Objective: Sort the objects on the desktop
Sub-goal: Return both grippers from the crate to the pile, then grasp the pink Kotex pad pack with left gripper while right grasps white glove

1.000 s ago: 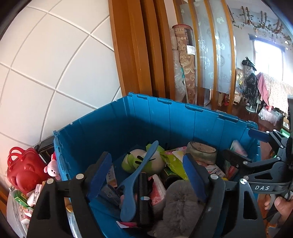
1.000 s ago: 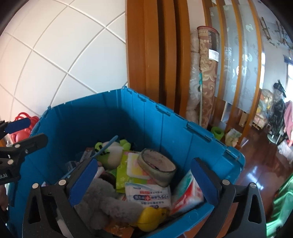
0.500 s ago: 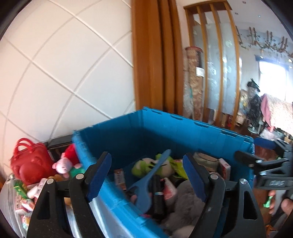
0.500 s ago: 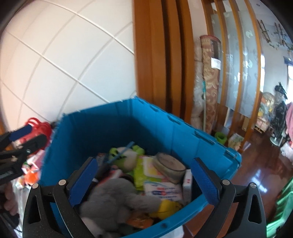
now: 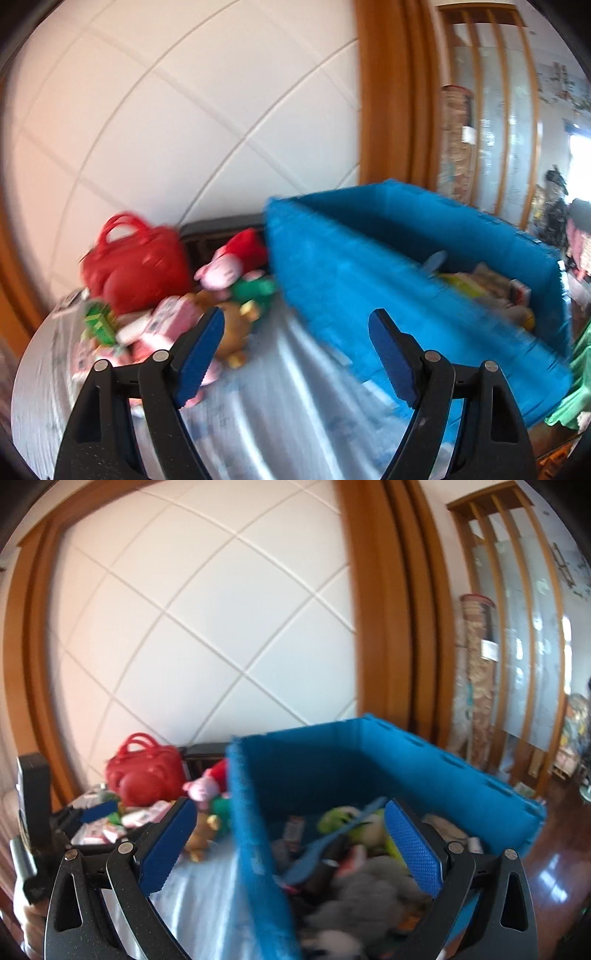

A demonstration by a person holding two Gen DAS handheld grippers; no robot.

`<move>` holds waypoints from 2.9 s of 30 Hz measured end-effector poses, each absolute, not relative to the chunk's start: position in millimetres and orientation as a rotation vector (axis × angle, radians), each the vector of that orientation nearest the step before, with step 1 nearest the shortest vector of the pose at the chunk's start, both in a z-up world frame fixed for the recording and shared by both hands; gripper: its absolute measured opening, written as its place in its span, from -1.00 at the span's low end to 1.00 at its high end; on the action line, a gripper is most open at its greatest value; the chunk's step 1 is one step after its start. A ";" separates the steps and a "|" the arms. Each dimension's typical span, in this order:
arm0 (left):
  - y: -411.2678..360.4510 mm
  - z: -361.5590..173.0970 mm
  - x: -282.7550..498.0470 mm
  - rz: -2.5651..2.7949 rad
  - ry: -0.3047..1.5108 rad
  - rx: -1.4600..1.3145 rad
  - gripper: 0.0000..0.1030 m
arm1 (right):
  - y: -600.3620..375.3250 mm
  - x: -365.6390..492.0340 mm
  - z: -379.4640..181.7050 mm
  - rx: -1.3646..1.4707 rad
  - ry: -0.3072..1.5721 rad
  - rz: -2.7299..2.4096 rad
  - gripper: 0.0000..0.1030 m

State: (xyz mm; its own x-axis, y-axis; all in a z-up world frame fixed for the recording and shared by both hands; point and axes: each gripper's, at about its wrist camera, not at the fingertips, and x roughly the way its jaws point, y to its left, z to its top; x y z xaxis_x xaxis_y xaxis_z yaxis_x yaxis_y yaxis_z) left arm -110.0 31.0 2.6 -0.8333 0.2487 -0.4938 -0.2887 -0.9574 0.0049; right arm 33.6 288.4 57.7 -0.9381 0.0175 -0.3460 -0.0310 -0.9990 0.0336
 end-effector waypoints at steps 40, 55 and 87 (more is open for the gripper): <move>-317.0 -292.7 -291.3 2.773 -0.358 -1.935 0.56 | -5.8 -240.9 -180.8 -1.738 -0.447 3.043 1.00; -351.1 -267.4 -227.9 3.015 -0.306 -1.808 0.34 | -217.7 -269.5 -266.7 -2.081 -1.038 3.115 0.23; -322.5 -231.7 -213.4 3.016 -0.298 -1.688 0.34 | -181.3 -250.4 -221.2 -1.987 -0.890 3.235 0.06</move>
